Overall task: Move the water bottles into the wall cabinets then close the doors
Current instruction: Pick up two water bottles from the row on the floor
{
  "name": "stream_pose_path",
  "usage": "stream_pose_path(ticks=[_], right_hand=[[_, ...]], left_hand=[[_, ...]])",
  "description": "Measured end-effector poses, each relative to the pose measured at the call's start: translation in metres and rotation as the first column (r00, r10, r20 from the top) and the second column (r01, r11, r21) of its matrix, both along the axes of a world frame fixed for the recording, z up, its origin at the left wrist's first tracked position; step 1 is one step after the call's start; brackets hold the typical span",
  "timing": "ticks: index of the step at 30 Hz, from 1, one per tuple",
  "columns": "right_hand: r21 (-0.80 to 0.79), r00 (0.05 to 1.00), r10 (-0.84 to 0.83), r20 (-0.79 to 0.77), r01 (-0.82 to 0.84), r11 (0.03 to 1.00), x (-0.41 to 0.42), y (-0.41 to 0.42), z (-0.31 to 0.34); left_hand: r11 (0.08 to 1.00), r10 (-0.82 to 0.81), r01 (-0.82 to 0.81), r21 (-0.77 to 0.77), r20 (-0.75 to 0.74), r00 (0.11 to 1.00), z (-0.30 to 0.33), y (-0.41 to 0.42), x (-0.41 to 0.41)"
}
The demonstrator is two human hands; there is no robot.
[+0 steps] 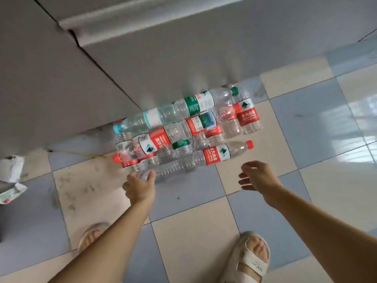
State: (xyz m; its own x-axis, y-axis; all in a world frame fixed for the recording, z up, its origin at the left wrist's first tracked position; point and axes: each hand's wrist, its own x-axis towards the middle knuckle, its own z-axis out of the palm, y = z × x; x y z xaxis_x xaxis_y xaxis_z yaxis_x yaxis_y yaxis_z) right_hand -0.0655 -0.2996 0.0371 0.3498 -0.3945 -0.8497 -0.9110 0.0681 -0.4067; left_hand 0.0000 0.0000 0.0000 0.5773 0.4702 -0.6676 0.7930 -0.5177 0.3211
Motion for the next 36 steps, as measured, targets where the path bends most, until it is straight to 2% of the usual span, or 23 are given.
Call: stream_pose_path(ticks=[2,4,7,10,12,17,21,23,26,29,33,36], right_hand=[[-0.031,0.997,-0.079,0.016,0.080,0.996,0.007,-0.002,-0.031],[-0.023,0.981,-0.189,0.047,0.190,0.982,0.014,-0.003,-0.058],[0.015,0.943,-0.321,0.088,0.321,0.947,0.021,-0.005,-0.091],[0.040,0.897,-0.430,0.105,0.428,0.903,0.037,-0.013,-0.105],[0.055,0.895,-0.431,0.113,0.427,0.902,0.046,-0.016,-0.110],[0.074,0.912,-0.394,0.114,0.388,0.919,0.057,-0.018,-0.110],[0.062,0.886,-0.443,0.137,0.439,0.896,0.049,-0.017,-0.095],[0.029,0.875,-0.442,0.199,0.445,0.895,0.043,-0.017,-0.081],[0.000,0.867,-0.373,0.331,0.395,0.919,0.035,-0.016,-0.049],[-0.140,0.894,-0.116,0.433,0.194,0.971,0.032,-0.008,-0.018],[-0.364,0.836,0.249,0.488,-0.063,0.929,0.028,0.018,0.004],[-0.482,0.774,0.393,0.496,-0.130,0.866,0.022,0.020,0.007]], left_hand=[[0.990,0.061,-0.059,0.128,-0.015,0.998,-0.025,-0.001,-0.001],[0.986,0.112,-0.112,0.124,0.011,0.994,-0.044,-0.002,-0.003],[0.981,0.190,-0.187,-0.053,0.073,0.979,-0.072,0.010,-0.014],[0.927,0.317,-0.285,-0.243,0.104,0.943,-0.081,0.021,-0.014],[0.904,0.345,-0.303,-0.301,0.095,0.934,-0.083,0.025,-0.014],[0.889,0.369,-0.326,-0.320,0.080,0.926,-0.077,0.028,-0.017],[0.892,0.391,-0.327,-0.311,0.172,0.904,-0.053,0.025,-0.024],[0.922,0.338,-0.260,-0.287,0.266,0.903,-0.037,0.022,-0.025],[0.975,0.154,-0.074,-0.212,0.393,0.907,-0.010,0.016,-0.026],[0.977,-0.093,0.180,-0.112,0.536,0.839,0.019,-0.004,-0.021],[0.854,-0.358,0.516,-0.058,0.655,0.666,0.049,-0.049,-0.020],[0.741,-0.488,0.672,0.002,0.689,0.536,0.058,-0.073,-0.018]])
